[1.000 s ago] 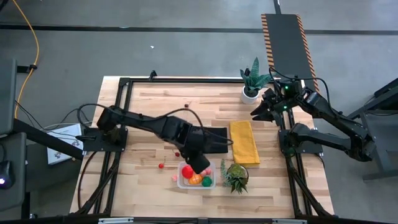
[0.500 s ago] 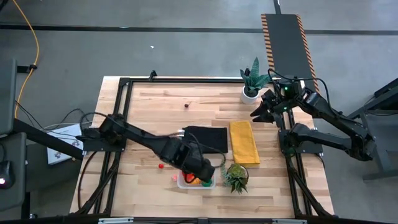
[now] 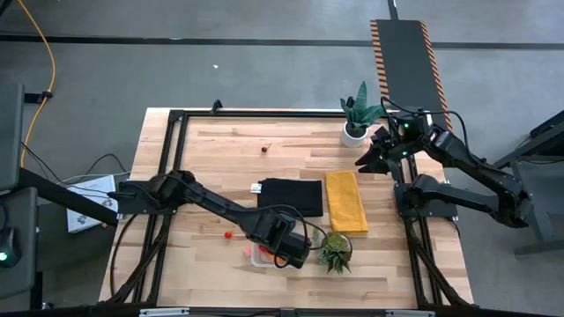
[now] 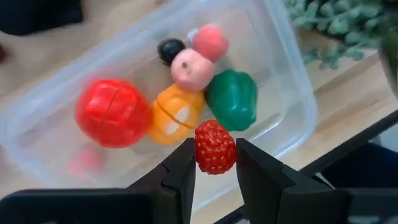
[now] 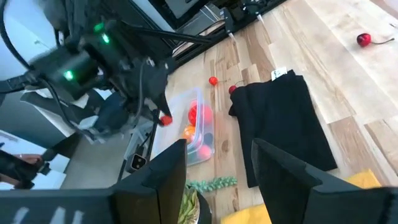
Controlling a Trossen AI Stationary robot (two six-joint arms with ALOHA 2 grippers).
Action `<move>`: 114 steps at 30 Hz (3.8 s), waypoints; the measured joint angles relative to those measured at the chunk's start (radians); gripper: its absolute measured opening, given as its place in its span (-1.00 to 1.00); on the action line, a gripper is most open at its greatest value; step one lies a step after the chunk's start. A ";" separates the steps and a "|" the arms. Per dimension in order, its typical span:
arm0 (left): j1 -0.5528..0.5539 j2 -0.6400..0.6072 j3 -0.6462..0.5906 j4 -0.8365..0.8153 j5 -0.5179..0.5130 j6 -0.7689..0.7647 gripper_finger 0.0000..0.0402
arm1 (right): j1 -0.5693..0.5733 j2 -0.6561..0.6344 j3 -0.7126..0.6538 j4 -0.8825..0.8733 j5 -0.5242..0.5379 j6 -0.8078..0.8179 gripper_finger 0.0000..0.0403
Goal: Pick and placing Produce into tupperware
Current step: Put the raspberry into the transparent bin, then put the top red cherry into the transparent bin
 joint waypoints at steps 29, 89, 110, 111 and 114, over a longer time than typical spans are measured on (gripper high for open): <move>0.000 0.022 -0.013 0.021 -0.022 0.026 -0.20 | 0.000 -0.019 0.000 -0.006 -0.003 0.000 -0.15; 0.979 -0.032 0.059 -0.273 0.070 1.389 -0.32 | -0.002 -0.015 -0.001 0.175 0.258 0.205 -0.15; 0.989 -0.032 -0.279 0.047 0.106 1.439 -0.33 | -0.008 0.036 -0.001 0.193 0.304 0.260 -0.15; 0.989 -0.032 -0.281 0.055 0.118 1.439 -0.33 | -0.008 0.041 -0.001 0.198 0.304 0.262 -0.15; 0.989 -0.032 -0.289 0.099 0.151 1.438 -0.33 | -0.008 0.055 -0.001 0.217 0.304 0.262 -0.15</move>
